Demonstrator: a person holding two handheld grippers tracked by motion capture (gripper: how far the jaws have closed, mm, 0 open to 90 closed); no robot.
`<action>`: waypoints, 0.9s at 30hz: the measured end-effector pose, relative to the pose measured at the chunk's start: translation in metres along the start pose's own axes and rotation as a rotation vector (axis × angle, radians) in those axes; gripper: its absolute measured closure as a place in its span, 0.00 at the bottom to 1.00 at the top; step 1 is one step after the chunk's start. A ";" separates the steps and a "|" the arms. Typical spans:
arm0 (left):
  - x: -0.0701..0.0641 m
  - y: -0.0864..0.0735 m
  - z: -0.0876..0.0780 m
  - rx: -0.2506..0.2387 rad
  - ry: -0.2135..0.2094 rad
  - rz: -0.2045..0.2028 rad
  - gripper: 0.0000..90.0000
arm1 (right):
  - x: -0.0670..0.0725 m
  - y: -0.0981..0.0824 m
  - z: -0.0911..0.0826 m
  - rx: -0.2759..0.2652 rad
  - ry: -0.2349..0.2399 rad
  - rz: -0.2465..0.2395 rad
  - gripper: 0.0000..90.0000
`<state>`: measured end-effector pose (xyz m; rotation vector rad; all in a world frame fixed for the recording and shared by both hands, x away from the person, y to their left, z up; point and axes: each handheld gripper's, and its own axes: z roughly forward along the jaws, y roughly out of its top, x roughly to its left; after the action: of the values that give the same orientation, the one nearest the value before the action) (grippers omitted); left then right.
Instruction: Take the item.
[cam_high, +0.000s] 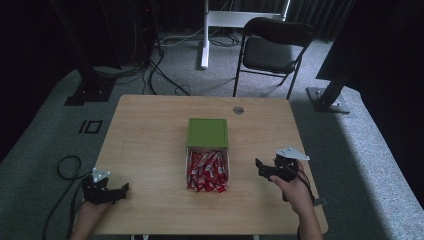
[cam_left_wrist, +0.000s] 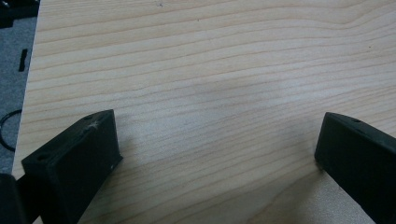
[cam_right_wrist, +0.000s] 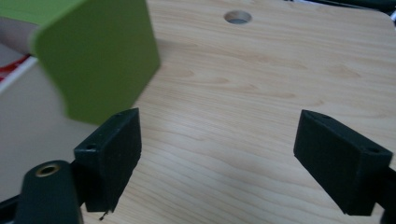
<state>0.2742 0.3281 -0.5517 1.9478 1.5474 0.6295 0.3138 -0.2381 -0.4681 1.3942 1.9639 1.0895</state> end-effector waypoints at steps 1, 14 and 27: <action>0.000 0.000 0.000 0.000 0.000 0.000 0.01 | 0.002 0.002 0.000 -0.004 0.007 -0.004 0.17; 0.000 0.000 0.000 0.000 0.000 0.000 0.01 | 0.026 0.021 0.002 -0.030 0.075 -0.045 0.17; 0.000 0.000 0.000 -0.002 0.000 -0.002 0.01 | 0.056 0.037 0.003 -0.053 0.173 -0.089 0.17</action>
<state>0.2742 0.3280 -0.5518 1.9446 1.5481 0.6299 0.3166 -0.1793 -0.4359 1.2090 2.0799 1.2470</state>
